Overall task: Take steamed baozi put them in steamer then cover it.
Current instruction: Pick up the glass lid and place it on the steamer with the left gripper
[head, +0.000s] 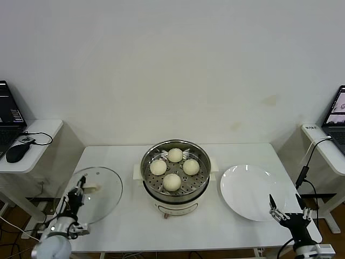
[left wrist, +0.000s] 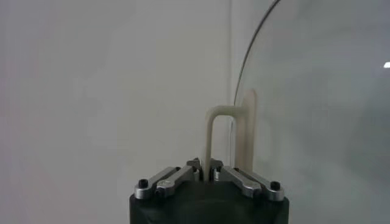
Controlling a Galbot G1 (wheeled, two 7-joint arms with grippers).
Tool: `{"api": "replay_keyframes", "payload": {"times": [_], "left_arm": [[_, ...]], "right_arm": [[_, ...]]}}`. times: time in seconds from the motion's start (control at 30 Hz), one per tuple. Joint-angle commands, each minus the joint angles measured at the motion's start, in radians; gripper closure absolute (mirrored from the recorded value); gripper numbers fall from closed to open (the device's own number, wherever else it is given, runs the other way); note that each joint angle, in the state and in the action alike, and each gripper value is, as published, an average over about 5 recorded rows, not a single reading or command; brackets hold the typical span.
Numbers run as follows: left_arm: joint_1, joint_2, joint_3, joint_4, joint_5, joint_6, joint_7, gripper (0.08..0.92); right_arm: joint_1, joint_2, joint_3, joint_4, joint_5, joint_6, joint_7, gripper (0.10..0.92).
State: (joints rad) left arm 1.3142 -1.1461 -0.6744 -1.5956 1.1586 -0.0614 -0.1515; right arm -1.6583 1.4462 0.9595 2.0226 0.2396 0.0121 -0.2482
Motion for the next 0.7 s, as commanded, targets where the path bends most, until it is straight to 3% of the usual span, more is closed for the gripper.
{"api": "replay_keyframes", "payload": {"times": [0.03, 0.23, 0.4, 0.7], "left_arm": [[0.001, 0.156, -0.036, -0.218, -0.121, 0.063, 0.134, 0.848], [-0.025, 0.209, 0.025, -0.346, -0.243, 0.171, 0.228, 0.848], [-0.062, 0.231, 0.165, -0.443, -0.348, 0.281, 0.296, 0.848], [-0.262, 0.151, 0.49, -0.416, -0.236, 0.402, 0.255, 0.848]], "right_arm": [[-0.005, 0.0, -0.013, -0.001, -0.02, 0.004, -0.004, 0.202], [-0.018, -0.004, -0.025, -0.008, -0.044, 0.012, -0.009, 0.203], [-0.016, 0.001, -0.05, -0.019, -0.07, 0.027, -0.005, 0.203], [0.004, 0.05, -0.096, -0.042, -0.163, 0.055, 0.023, 0.203]]}}
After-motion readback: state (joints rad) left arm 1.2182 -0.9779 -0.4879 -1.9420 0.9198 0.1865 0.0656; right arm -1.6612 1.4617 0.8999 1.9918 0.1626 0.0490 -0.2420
